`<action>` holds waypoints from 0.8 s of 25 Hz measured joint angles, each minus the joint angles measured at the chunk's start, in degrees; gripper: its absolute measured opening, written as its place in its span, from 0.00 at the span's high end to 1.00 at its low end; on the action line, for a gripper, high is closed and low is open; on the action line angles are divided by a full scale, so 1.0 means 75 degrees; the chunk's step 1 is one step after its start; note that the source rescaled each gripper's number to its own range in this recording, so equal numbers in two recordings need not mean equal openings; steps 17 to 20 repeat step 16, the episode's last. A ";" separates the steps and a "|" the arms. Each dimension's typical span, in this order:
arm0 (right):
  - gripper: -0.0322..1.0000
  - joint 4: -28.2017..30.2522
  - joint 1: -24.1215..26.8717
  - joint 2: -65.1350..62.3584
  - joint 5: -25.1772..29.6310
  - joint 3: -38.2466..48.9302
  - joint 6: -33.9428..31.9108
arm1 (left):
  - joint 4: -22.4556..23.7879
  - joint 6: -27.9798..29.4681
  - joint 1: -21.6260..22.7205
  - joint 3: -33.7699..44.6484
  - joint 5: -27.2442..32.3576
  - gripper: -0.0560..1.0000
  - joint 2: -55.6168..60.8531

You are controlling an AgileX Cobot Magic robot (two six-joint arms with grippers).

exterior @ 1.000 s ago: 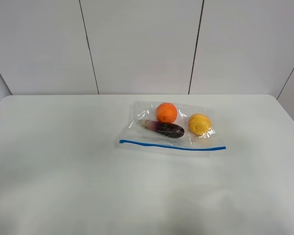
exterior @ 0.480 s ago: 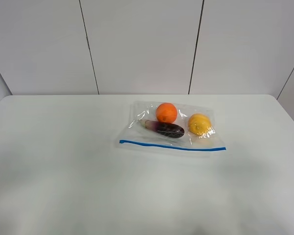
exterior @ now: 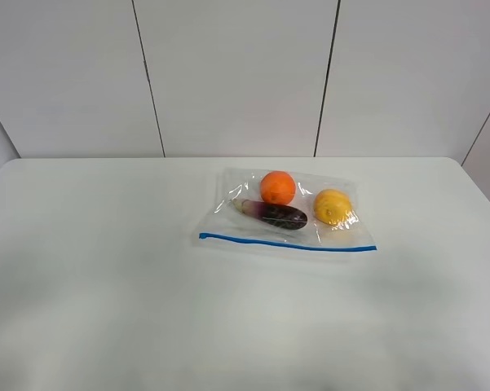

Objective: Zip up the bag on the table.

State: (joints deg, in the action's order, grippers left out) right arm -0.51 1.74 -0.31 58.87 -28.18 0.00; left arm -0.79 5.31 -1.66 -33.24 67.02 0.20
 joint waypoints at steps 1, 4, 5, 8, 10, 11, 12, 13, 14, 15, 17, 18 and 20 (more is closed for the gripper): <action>0.10 0.0000 0.0000 0.0000 0.0000 0.0000 0.0000 | 0.0000 0.0000 0.0000 0.0000 0.0000 0.17 0.0000; 0.10 0.0000 0.0000 0.0000 0.0000 0.0000 0.0000 | 0.0000 0.0000 0.0000 0.0000 0.0000 0.17 0.0000; 0.10 0.0000 0.0000 0.0000 0.0000 0.0000 0.0000 | 0.0000 0.0000 0.0000 0.0000 0.0000 0.17 0.0000; 0.10 0.0000 0.0000 0.0000 0.0000 0.0000 0.0000 | 0.0000 0.0000 0.0000 0.0000 0.0000 0.17 0.0000; 0.10 0.0000 0.0000 0.0000 0.0000 0.0000 0.0000 | 0.0000 0.0000 0.0000 0.0000 0.0000 0.17 0.0000; 0.10 0.0000 0.0000 0.0000 0.0000 0.0000 0.0000 | 0.0000 0.0000 0.0000 0.0000 0.0000 0.17 0.0000; 0.10 0.0000 0.0000 0.0000 0.0000 0.0000 0.0000 | 0.0000 0.0000 0.0000 0.0000 0.0000 0.17 0.0000; 0.10 0.0000 0.0000 0.0000 0.0000 0.0000 0.0000 | 0.0000 0.0000 0.0000 0.0000 0.0000 0.17 0.0000; 0.10 0.0000 0.0000 0.0000 0.0000 0.0000 0.0000 | 0.0000 0.0000 0.0000 0.0000 0.0000 0.17 0.0000; 0.10 0.0000 0.0000 0.0000 0.0000 0.0000 0.0000 | 0.0000 0.0000 0.0000 0.0000 0.0000 0.17 0.0000; 0.10 0.0000 0.0000 0.0000 0.0000 0.0000 0.0000 | 0.0000 0.0000 0.0000 0.0000 0.0000 0.17 0.0000; 0.10 0.0000 0.0000 0.0000 0.0000 0.0000 0.0000 | 0.0000 0.0000 0.0000 0.0000 0.0000 0.17 0.0000; 0.10 0.0000 0.0000 0.0000 0.0000 0.0000 0.0000 | 0.0000 0.0000 0.0000 0.0000 0.0000 0.17 0.0000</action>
